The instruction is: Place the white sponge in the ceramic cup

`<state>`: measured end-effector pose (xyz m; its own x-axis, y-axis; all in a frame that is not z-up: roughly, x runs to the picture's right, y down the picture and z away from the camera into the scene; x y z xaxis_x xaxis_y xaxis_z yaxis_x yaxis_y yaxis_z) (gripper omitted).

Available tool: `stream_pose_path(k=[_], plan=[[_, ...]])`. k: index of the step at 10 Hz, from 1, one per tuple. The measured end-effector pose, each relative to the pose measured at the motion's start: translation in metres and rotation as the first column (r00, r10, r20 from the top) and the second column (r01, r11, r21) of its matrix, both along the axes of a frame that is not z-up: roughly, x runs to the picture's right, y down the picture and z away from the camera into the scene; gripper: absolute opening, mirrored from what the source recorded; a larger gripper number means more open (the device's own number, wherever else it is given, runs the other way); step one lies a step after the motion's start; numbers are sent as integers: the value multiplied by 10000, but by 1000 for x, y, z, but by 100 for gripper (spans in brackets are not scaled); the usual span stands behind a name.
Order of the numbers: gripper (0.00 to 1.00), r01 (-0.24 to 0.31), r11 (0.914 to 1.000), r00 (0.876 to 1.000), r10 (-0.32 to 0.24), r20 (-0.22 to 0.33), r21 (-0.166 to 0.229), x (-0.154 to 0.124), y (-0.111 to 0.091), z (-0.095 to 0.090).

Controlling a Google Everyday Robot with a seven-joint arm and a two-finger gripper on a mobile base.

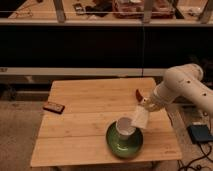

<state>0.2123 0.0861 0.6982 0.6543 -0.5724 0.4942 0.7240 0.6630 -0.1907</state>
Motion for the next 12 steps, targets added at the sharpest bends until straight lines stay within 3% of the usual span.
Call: stream_pose_path(k=[3, 8, 12], plan=[[0, -147, 9999, 9967, 153, 802, -78, -25, 7, 3], [3, -142, 9999, 9900, 143, 1405, -22, -39, 16, 12], [43, -195, 9997, 9828, 213, 1833, -116, -46, 25, 22]])
